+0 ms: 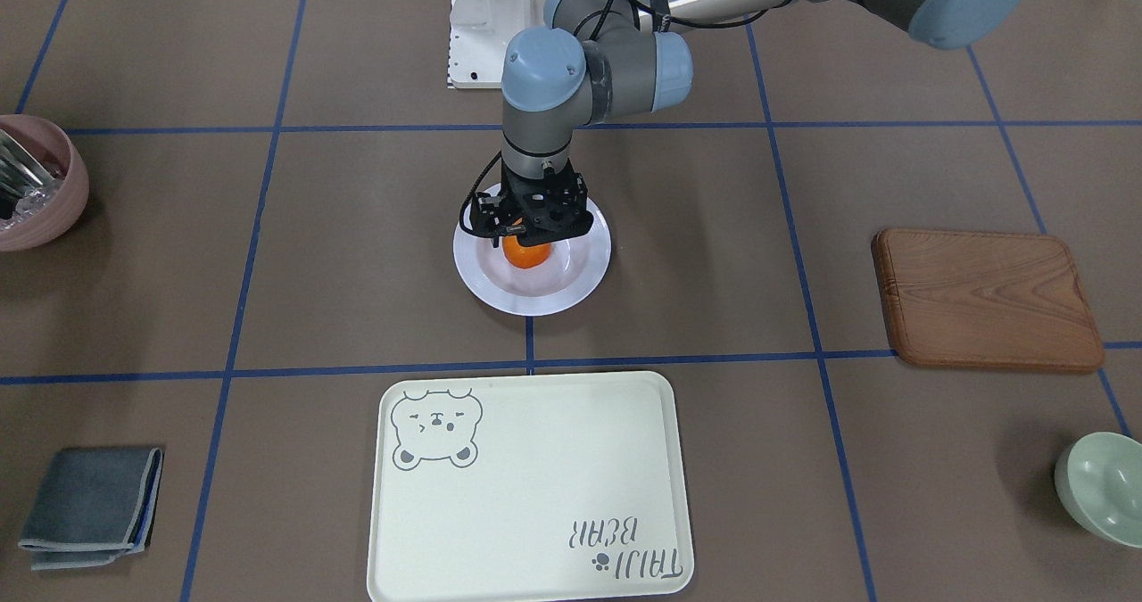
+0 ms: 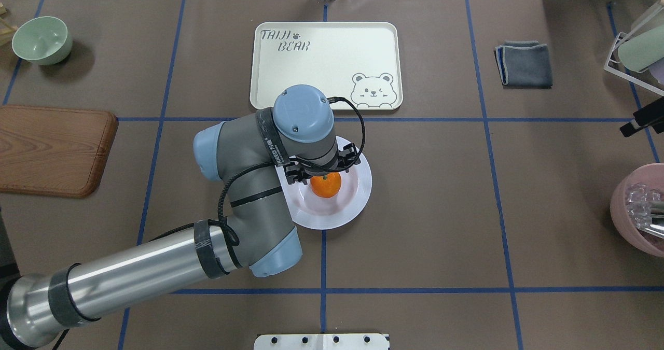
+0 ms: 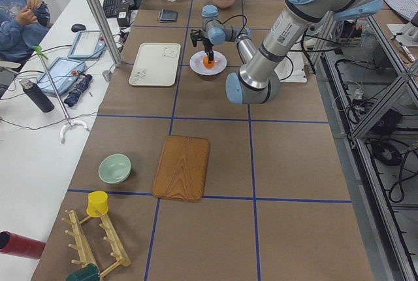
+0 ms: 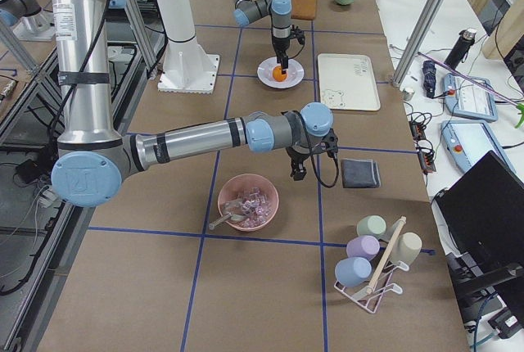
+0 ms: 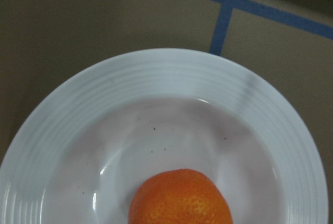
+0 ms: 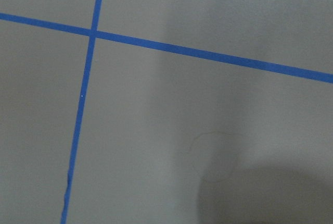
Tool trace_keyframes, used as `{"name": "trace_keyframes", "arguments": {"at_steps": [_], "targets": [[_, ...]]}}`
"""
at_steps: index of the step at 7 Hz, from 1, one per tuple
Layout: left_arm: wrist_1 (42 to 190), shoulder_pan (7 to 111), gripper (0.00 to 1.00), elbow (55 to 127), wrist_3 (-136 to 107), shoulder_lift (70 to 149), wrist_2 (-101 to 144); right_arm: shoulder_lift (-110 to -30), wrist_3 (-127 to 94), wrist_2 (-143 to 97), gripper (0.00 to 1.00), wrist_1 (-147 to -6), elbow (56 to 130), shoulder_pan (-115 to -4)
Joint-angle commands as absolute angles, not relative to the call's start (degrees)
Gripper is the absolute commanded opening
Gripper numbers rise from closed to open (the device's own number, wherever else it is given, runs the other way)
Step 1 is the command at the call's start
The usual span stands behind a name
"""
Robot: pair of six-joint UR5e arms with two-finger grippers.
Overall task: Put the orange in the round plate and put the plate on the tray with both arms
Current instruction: 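Open the left gripper and withdraw it while the right gripper reaches the plate rim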
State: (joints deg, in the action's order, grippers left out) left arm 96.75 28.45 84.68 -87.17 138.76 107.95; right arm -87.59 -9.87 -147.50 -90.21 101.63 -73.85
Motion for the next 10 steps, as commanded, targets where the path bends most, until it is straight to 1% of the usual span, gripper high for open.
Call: {"name": "trace_keyframes", "arguments": {"at_steps": [1,2,3,4,5,6,7,8,9,10], "targets": [[96.77,33.80,0.98,97.06,-83.79,128.20,113.69,-83.78,-31.68,-147.83,1.00,-77.27,100.91,-65.18],[97.03,36.10,0.98,101.12,-78.71,123.88,115.64,-81.76,-46.43,-146.35,1.00,-66.90,99.59,-59.56],[97.29,38.12,0.98,103.60,-75.44,119.57,115.84,-78.95,-59.28,-141.47,1.00,-58.44,98.71,-52.89],[97.29,40.23,0.98,105.62,-72.45,116.40,116.62,-75.27,-72.20,-134.37,1.00,-52.88,98.35,-45.34],[97.29,43.21,0.98,107.38,-70.16,112.80,120.63,-73.06,-80.34,-127.34,1.00,-48.30,97.91,-39.35],[97.29,45.59,0.98,107.66,-66.66,110.50,122.15,-72.08,-85.73,-122.39,1.00,-42.86,96.26,-35.81],[97.29,46.92,0.98,107.67,-65.40,109.61,122.34,-71.11,-94.31,-120.08,1.00,-32.71,92.32,-34.29],[97.29,47.37,0.98,107.67,-65.39,109.60,122.34,-68.93,-103.62,-116.23,1.00,-20.60,85.93,-32.80],[97.29,47.37,0.98,107.58,-65.30,109.60,122.34,-68.65,-105.89,-112.19,1.00,-12.74,81.95,-30.96],[97.21,47.37,0.98,107.58,-65.39,109.60,122.34,-68.47,-106.26,-109.36,1.00,-11.53,81.74,-30.24]]}}
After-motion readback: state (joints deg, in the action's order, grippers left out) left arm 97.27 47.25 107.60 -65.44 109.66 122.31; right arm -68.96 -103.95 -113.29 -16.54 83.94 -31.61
